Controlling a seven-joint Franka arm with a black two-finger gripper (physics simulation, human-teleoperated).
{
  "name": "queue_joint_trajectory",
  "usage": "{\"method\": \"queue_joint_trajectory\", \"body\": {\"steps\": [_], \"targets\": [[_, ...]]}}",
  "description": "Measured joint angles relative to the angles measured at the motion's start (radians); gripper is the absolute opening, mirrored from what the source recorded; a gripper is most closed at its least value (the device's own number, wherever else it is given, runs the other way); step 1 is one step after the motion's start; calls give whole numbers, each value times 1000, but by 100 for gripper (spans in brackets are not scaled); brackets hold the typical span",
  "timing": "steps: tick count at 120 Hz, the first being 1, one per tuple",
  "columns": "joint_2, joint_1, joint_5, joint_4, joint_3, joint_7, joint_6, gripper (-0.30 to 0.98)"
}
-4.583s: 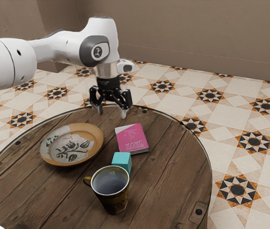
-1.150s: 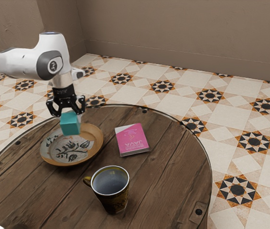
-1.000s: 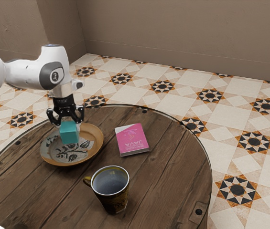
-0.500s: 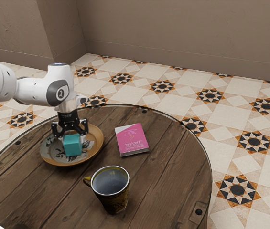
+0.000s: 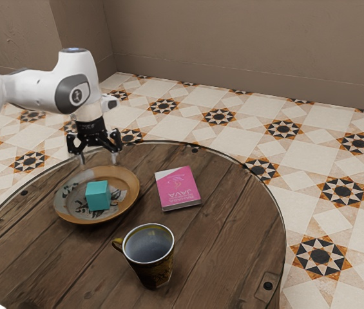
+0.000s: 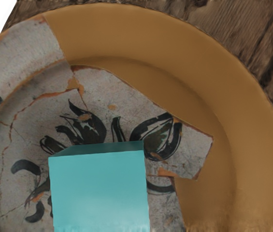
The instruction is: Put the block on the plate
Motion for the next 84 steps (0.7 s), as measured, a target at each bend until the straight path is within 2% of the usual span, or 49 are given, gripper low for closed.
{"method": "queue_joint_trajectory", "body": {"steps": [28, 53, 84], "targets": [[-113, -48, -4, 26, -41, 44, -123, 68], [-232, -95, -7, 106, -131, 81, -265, 69], [-294, -181, -18, 217, -142, 113, -404, 69]]}}
